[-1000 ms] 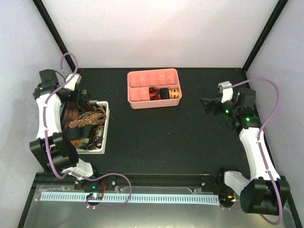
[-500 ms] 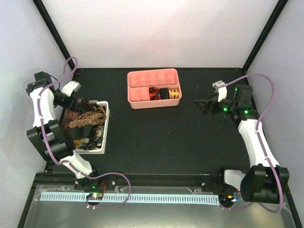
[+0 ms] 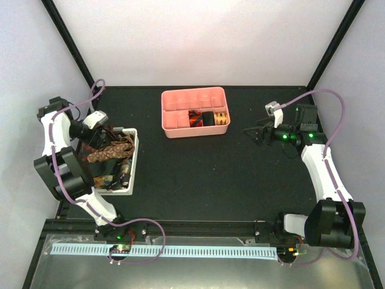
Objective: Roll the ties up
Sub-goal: Pick up the tie from the tie pile.
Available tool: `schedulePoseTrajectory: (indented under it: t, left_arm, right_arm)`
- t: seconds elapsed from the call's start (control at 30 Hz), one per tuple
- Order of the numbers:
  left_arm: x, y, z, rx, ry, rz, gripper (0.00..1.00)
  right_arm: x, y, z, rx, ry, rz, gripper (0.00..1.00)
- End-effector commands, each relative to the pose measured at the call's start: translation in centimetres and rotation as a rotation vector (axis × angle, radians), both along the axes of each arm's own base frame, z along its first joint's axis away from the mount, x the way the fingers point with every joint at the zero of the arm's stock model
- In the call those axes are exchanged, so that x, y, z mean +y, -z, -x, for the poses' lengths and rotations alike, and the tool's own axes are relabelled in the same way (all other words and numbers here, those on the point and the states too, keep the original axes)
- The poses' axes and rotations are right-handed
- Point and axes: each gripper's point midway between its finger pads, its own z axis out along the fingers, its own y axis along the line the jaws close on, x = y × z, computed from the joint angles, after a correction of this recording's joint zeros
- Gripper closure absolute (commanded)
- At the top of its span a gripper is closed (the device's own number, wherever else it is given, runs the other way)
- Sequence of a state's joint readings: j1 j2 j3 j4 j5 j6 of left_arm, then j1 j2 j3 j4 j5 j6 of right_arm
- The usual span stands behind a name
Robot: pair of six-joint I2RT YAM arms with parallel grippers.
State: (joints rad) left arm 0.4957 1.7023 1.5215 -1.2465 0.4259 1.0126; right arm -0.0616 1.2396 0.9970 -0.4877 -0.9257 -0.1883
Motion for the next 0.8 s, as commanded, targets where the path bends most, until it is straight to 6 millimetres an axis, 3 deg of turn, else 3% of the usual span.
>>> schedulePoseTrajectory:
  t: [0.0, 0.33, 0.77]
  left_arm:
    - [-1.5, 0.2, 0.8, 0.021, 0.068, 0.049, 0.01]
    - [-3.5, -0.2, 1.1, 0.027, 0.14, 0.065, 0.01]
    - [-4.0, 1.9, 0.4, 0.072, 0.168, 0.056, 0.03]
  right_arm:
    - [0.8, -1.3, 0.8, -0.025, -0.071, -0.031, 0.0]
    - [1.1, -1.6, 1.2, -0.021, -0.102, -0.051, 0.0]
    - [1.4, -1.5, 1.3, 0.005, -0.136, -0.071, 0.01]
